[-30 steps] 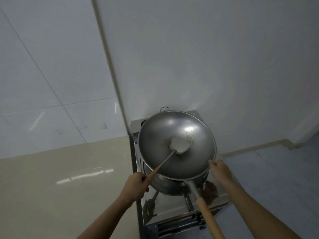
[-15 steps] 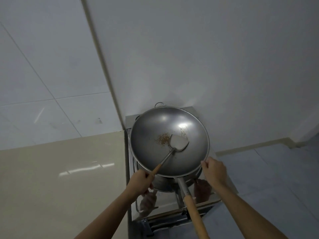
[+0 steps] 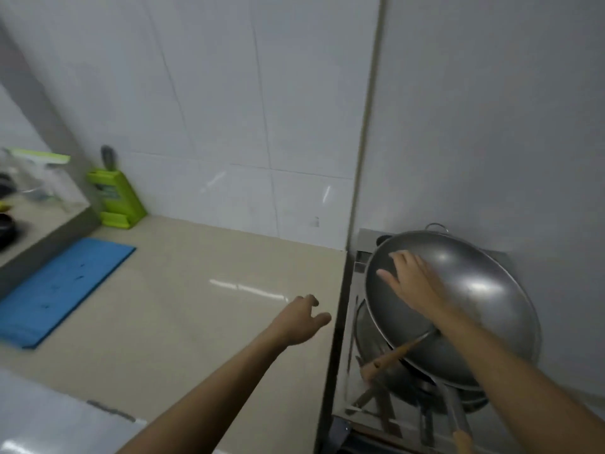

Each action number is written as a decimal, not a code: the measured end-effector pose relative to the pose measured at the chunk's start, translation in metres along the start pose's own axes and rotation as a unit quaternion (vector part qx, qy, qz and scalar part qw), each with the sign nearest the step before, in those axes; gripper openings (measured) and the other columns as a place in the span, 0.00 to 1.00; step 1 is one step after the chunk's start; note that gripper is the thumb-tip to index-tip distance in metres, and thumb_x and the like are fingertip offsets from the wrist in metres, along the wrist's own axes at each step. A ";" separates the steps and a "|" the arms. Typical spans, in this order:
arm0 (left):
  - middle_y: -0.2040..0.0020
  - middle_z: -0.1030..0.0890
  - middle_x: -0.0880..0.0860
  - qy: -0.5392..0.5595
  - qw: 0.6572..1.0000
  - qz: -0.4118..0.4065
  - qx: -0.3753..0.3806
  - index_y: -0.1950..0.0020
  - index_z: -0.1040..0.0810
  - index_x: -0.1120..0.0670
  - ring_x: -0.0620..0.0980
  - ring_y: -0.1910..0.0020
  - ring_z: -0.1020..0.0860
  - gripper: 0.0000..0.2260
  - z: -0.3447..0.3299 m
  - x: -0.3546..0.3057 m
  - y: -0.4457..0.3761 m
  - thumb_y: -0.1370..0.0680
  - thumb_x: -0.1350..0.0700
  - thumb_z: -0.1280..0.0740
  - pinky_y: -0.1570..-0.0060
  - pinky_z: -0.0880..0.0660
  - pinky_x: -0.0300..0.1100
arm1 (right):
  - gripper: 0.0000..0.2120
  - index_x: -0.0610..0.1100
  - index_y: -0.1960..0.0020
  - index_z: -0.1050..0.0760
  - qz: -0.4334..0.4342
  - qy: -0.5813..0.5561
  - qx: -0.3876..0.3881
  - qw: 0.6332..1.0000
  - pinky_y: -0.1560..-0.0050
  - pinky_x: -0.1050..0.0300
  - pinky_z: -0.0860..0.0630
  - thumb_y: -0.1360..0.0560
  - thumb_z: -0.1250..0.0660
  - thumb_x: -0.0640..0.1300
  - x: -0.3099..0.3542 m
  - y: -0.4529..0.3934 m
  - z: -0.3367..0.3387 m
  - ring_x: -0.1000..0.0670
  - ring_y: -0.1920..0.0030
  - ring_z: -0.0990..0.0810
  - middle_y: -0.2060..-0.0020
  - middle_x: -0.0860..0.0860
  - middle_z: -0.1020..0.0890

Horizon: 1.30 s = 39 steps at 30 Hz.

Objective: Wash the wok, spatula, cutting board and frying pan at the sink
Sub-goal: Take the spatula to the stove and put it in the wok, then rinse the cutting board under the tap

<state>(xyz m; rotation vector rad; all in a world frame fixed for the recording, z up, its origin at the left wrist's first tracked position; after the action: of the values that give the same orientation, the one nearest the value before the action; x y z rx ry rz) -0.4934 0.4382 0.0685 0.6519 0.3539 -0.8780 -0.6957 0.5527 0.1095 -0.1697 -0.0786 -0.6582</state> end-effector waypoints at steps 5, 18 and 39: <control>0.27 0.36 0.58 0.013 0.991 0.114 -0.066 0.26 0.37 0.59 0.55 0.31 0.32 0.26 0.073 0.146 0.051 0.19 0.46 0.40 0.34 0.34 0.45 | 0.27 0.41 0.30 0.35 0.171 -0.059 0.023 0.983 0.36 0.51 0.33 0.20 0.46 0.58 0.168 -0.056 -0.001 0.46 0.34 0.31 0.34 0.46 0.29; 0.27 0.36 0.62 0.034 0.887 0.427 -0.173 0.26 0.41 0.62 0.58 0.30 0.33 0.27 0.164 0.510 0.299 0.18 0.46 0.44 0.33 0.35 0.47 | 0.28 0.44 0.27 0.39 0.408 -0.085 0.105 0.903 0.33 0.55 0.36 0.21 0.45 0.59 0.586 -0.032 -0.081 0.49 0.30 0.34 0.29 0.48 0.34; 0.29 0.33 0.58 0.118 0.882 0.400 -0.220 0.27 0.38 0.60 0.56 0.33 0.30 0.24 0.241 0.683 0.265 0.19 0.50 0.40 0.35 0.31 0.46 | 0.30 0.42 0.26 0.41 0.387 -0.024 0.246 0.888 0.33 0.54 0.34 0.21 0.44 0.59 0.757 -0.126 -0.224 0.48 0.30 0.34 0.29 0.46 0.34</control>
<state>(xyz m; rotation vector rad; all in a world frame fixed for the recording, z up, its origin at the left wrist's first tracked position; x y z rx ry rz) 0.1341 -0.0024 -0.0163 0.4132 0.4345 0.0871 -0.1715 -0.0416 0.0018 0.2723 -0.2103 0.1795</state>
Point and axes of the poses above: each hand's wrist, its own y-axis away from the middle knuckle, its own z-axis out of the back of the hand, x = y × z, the point moved 10 cm from there along -y, towards the middle knuckle
